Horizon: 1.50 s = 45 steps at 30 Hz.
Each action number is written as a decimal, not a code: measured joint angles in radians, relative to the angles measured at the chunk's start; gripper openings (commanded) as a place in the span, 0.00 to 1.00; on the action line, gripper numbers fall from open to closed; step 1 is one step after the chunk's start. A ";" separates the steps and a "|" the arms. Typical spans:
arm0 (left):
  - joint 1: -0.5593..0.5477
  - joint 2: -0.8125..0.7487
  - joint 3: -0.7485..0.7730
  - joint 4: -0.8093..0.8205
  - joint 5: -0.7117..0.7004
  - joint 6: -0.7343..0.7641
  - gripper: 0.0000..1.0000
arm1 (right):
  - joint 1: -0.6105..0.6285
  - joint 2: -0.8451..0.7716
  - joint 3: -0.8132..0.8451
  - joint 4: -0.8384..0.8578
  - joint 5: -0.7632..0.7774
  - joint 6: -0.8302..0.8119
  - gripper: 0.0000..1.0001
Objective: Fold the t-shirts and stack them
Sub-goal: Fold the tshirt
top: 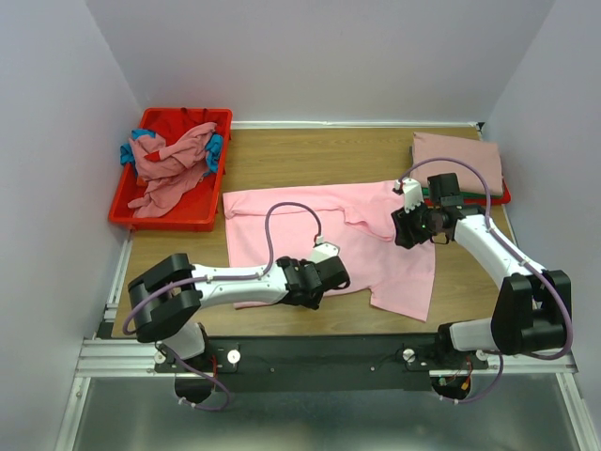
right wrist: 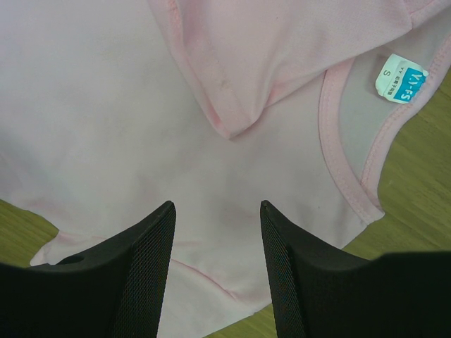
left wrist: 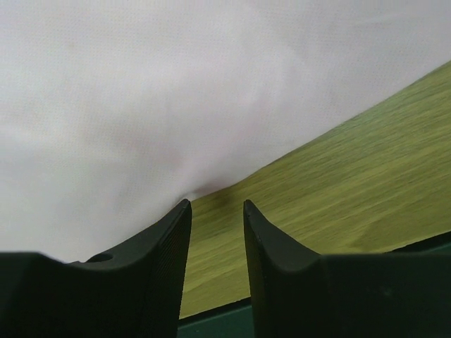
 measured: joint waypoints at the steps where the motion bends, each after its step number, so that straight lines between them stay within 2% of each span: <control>1: 0.000 0.005 0.003 -0.002 -0.008 0.000 0.44 | 0.000 0.000 0.000 0.000 0.000 0.000 0.59; 10: 0.001 0.079 0.047 -0.011 -0.068 0.007 0.43 | 0.000 0.003 0.000 0.000 -0.001 0.000 0.59; 12: 0.003 0.098 0.047 -0.009 -0.069 0.013 0.35 | 0.000 0.003 0.000 0.000 -0.001 0.000 0.59; 13: 0.003 0.108 0.047 -0.007 -0.069 0.017 0.26 | 0.000 0.003 0.000 0.000 -0.001 0.000 0.59; 19: 0.003 0.118 0.043 0.028 -0.068 0.028 0.00 | 0.000 0.003 0.000 0.000 -0.004 0.000 0.59; 26: 0.005 0.076 -0.009 0.069 -0.048 0.013 0.00 | 0.000 0.003 0.000 0.000 -0.015 0.000 0.59; 31: -0.005 -0.012 -0.093 0.074 0.008 -0.024 0.00 | 0.000 0.003 0.000 0.000 -0.023 0.000 0.59; 45: -0.094 -0.217 -0.246 -0.008 0.175 -0.153 0.00 | -0.003 0.004 0.002 -0.001 0.004 0.012 0.59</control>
